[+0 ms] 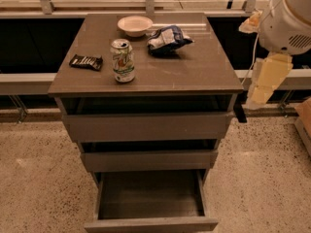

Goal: Place blue chip bag into bottom drawer

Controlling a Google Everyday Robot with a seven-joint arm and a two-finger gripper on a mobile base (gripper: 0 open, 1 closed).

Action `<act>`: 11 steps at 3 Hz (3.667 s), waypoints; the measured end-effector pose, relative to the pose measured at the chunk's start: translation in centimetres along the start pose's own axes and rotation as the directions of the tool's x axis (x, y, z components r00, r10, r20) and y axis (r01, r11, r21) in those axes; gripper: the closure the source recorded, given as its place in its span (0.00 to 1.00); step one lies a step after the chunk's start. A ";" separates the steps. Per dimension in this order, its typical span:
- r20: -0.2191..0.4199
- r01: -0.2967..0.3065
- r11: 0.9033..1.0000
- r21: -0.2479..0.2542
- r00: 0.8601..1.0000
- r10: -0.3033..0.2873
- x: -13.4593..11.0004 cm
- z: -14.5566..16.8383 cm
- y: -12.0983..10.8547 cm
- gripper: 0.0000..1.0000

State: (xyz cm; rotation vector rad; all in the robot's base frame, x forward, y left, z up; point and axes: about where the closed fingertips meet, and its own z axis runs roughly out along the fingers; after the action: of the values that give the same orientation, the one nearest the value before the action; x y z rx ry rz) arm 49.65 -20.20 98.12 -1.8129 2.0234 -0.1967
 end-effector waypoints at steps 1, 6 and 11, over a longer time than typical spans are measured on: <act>-0.002 0.098 0.995 0.014 0.995 -0.098 -1.7 2.0 -4.6 0.00; 0.078 0.203 0.972 0.115 0.974 -0.213 -10.6 20.1 -23.5 0.15; 0.346 0.084 0.994 0.064 0.933 -0.101 -5.1 12.4 -19.1 1.00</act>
Offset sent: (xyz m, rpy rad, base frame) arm 0.2143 0.0843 0.0298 -0.0607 -0.0797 0.2740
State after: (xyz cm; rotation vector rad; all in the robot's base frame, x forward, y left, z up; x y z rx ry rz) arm 72.38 -15.85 95.14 -1.7697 1.6747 0.0488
